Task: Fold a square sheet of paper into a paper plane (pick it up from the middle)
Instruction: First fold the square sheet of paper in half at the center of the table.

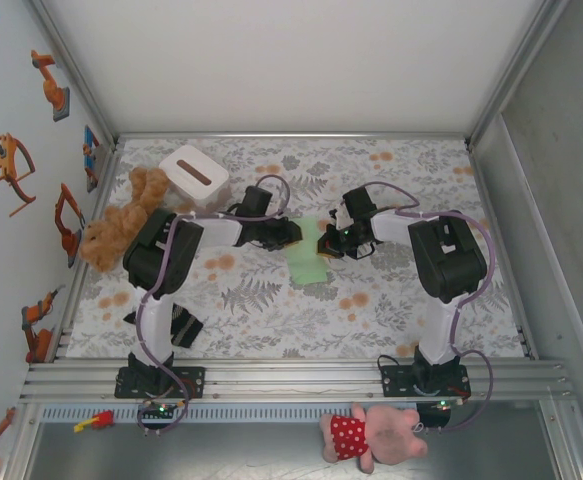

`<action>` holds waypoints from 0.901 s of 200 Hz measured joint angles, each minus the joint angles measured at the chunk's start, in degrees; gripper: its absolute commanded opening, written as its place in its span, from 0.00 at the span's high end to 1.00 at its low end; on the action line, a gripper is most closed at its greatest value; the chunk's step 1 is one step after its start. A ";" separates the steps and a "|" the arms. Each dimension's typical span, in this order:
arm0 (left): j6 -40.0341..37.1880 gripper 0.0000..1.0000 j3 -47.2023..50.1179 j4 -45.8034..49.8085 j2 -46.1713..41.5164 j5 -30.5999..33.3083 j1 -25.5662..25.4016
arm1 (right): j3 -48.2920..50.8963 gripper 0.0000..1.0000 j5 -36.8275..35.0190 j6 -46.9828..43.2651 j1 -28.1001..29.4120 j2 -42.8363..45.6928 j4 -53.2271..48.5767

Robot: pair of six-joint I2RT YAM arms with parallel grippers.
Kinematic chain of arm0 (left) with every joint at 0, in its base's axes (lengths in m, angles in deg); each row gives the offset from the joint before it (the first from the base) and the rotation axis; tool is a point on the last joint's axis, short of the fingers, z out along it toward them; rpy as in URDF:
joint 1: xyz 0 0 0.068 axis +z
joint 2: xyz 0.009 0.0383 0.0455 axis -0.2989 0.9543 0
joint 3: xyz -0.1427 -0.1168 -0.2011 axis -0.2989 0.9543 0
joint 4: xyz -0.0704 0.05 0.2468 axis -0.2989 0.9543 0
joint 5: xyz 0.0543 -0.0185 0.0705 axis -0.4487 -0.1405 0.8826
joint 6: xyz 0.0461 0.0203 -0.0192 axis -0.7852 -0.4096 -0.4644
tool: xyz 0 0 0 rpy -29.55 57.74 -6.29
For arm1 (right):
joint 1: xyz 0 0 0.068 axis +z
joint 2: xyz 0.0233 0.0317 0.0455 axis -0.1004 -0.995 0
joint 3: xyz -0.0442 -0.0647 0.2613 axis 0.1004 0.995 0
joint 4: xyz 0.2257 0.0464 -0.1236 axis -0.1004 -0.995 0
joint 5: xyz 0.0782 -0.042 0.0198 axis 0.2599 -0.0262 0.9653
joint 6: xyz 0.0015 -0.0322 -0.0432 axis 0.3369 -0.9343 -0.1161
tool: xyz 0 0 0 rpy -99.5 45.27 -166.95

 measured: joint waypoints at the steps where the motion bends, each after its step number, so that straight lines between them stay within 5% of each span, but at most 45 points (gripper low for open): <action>1: 0.00 0.77 0.07 -0.02 0.00 0.00 0.11 | 0.00 1.00 0.00 0.00 0.00 0.00 0.00; 57: -0.09 0.78 1.70 -1.31 -0.28 -2.97 4.61 | 0.11 1.00 -0.02 0.00 0.00 0.00 0.13; 113: -3.26 0.79 1.99 3.58 -4.13 1.05 8.07 | 0.09 1.00 -0.02 0.00 0.00 0.00 0.07; 180: -2.69 0.79 1.44 0.02 -5.14 0.07 0.87 | -0.15 1.00 -0.07 -0.02 0.00 -0.07 -0.28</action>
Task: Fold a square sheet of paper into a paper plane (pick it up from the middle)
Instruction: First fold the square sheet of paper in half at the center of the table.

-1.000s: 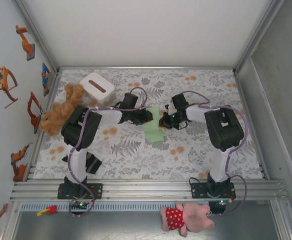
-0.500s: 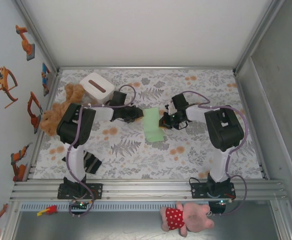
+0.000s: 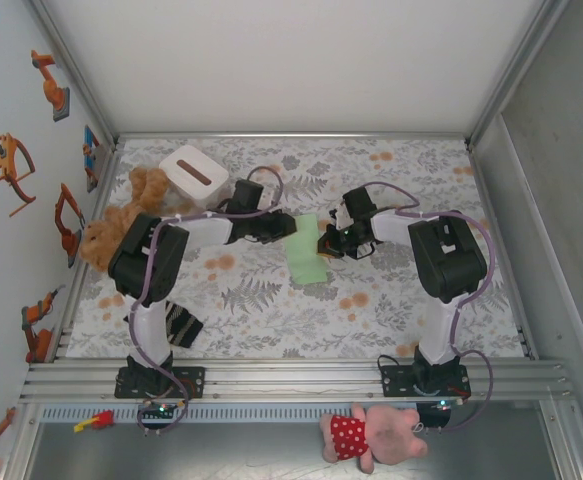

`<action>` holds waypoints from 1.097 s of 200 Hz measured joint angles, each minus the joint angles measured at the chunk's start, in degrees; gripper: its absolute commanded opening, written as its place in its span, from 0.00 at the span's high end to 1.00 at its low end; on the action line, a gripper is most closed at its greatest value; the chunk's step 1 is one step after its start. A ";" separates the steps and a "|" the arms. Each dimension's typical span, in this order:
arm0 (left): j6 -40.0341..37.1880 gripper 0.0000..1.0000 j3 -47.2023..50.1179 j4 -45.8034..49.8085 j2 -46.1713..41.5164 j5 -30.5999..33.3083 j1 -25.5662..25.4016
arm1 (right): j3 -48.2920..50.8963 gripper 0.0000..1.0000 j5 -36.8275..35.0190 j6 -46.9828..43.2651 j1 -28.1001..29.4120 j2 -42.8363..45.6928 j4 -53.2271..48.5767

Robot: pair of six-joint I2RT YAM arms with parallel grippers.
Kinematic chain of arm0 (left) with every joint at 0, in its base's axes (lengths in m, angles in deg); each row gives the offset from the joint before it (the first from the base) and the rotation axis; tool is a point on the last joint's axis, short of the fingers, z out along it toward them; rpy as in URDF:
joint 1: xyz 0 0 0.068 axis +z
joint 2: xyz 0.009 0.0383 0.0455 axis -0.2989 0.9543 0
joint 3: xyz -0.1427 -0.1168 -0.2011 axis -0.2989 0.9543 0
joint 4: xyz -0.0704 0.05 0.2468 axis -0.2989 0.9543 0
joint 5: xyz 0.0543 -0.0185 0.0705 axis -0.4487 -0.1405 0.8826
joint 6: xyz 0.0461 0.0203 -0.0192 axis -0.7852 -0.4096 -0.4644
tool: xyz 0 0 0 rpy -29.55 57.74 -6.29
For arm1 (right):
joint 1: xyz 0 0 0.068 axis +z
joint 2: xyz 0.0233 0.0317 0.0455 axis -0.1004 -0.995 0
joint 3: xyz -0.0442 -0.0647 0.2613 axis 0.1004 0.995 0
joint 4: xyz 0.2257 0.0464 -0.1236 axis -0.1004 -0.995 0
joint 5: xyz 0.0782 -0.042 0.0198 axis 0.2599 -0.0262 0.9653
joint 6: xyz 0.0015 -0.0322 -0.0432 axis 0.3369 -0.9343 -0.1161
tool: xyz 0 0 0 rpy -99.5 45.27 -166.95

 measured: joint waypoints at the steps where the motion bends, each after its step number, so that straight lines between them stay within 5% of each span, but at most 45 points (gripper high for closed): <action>1: 0.00 0.79 -0.09 0.00 0.09 -0.02 -0.07 | -0.02 1.00 -0.02 0.00 0.00 0.00 0.00; 149: 0.35 0.79 -9.99 9.27 7.93 5.77 7.30 | -0.11 1.00 -0.35 -0.42 0.00 -0.04 -0.24; 219: 0.83 0.79 -8.46 9.51 2.67 7.74 2.49 | -0.11 1.00 -0.39 -0.42 0.02 -0.04 -0.26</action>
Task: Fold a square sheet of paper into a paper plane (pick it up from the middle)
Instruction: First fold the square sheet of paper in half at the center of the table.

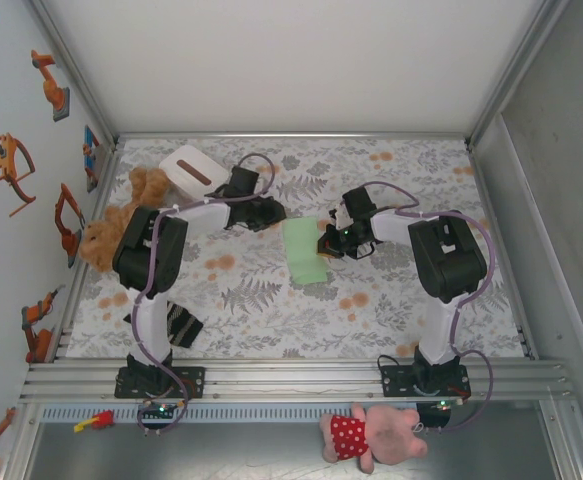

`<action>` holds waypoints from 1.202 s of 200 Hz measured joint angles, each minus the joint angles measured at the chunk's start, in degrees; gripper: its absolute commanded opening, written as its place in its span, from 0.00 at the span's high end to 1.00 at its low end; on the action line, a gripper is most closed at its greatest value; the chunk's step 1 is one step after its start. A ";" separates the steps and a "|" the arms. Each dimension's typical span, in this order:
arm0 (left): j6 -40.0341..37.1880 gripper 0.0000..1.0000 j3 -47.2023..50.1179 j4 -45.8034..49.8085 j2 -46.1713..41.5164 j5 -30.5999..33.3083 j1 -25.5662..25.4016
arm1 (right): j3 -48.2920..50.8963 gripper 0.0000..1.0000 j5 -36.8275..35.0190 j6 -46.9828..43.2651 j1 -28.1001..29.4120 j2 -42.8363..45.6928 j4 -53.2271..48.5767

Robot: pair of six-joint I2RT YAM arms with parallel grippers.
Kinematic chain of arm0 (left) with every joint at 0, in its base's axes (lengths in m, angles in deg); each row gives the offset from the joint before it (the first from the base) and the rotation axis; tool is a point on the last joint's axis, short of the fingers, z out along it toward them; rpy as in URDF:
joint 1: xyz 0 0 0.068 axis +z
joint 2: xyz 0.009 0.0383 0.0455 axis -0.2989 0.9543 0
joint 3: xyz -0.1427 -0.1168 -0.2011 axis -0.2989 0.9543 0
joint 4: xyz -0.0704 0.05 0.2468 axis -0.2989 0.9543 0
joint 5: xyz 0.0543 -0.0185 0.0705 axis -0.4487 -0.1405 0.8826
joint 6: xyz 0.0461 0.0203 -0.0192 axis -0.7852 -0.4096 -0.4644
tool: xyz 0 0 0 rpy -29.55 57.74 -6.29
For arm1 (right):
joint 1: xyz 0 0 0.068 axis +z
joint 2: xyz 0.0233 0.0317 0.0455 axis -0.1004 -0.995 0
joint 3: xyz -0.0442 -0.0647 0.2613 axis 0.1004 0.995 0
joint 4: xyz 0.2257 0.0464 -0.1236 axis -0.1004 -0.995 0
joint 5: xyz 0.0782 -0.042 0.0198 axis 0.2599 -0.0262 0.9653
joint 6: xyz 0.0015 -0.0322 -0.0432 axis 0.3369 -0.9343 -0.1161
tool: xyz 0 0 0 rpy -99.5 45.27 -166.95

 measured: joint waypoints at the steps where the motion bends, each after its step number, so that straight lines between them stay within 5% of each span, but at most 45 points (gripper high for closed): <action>1: 0.00 0.79 0.00 -0.04 -0.02 -0.04 -0.11 | 0.00 1.00 0.00 0.00 -0.02 0.00 0.00; 52: 1.33 0.79 -0.61 -1.46 2.47 -1.81 -4.31 | 0.00 1.00 0.00 0.00 -0.02 0.00 0.02; 164: 1.90 0.79 -7.96 4.33 9.62 -6.12 1.46 | 0.00 1.00 -0.02 0.00 0.00 -0.07 0.02; 240: -0.96 0.79 -13.18 9.64 10.49 0.57 4.42 | 0.00 1.00 -0.02 0.02 -0.02 -0.07 0.02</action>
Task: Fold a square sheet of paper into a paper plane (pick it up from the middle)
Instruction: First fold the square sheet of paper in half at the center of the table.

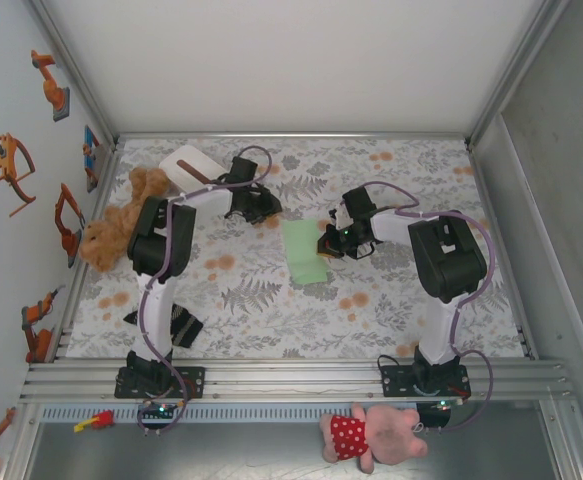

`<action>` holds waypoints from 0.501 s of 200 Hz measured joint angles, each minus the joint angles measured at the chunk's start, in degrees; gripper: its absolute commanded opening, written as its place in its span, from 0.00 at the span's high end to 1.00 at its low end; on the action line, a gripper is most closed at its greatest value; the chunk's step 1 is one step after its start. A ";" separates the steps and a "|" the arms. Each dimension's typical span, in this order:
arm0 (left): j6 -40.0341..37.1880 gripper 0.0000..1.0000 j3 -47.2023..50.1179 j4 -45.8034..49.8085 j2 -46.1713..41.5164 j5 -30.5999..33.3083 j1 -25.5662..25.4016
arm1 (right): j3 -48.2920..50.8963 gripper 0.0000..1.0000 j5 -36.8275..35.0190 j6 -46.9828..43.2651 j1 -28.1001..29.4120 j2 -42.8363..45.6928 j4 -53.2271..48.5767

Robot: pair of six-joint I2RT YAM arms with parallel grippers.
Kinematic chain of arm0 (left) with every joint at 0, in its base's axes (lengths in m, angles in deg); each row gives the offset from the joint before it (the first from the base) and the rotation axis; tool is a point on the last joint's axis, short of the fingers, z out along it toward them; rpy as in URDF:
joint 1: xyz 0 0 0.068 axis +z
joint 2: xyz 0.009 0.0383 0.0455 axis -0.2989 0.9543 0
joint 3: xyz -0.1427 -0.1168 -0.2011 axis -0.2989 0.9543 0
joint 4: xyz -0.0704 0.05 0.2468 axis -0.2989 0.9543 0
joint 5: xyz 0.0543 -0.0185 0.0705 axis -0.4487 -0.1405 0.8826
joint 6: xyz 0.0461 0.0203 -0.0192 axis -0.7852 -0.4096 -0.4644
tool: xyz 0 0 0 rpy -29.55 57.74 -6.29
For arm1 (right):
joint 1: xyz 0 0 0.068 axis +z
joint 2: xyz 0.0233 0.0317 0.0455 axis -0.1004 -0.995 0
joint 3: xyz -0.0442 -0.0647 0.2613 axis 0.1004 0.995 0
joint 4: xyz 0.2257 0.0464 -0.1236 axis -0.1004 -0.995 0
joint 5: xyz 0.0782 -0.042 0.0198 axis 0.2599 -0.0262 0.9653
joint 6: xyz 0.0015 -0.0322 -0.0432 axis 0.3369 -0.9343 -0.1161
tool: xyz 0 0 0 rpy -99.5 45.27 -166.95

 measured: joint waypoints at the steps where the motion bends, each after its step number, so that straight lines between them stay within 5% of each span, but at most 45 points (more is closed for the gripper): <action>1: 0.00 0.79 0.00 0.02 -0.02 0.04 0.02 | 0.00 1.00 0.00 0.00 0.00 0.00 0.00; 100: 8.90 0.85 17.33 -10.58 -13.31 -2.34 -10.27 | 1.22 1.00 0.17 3.10 0.07 1.38 1.92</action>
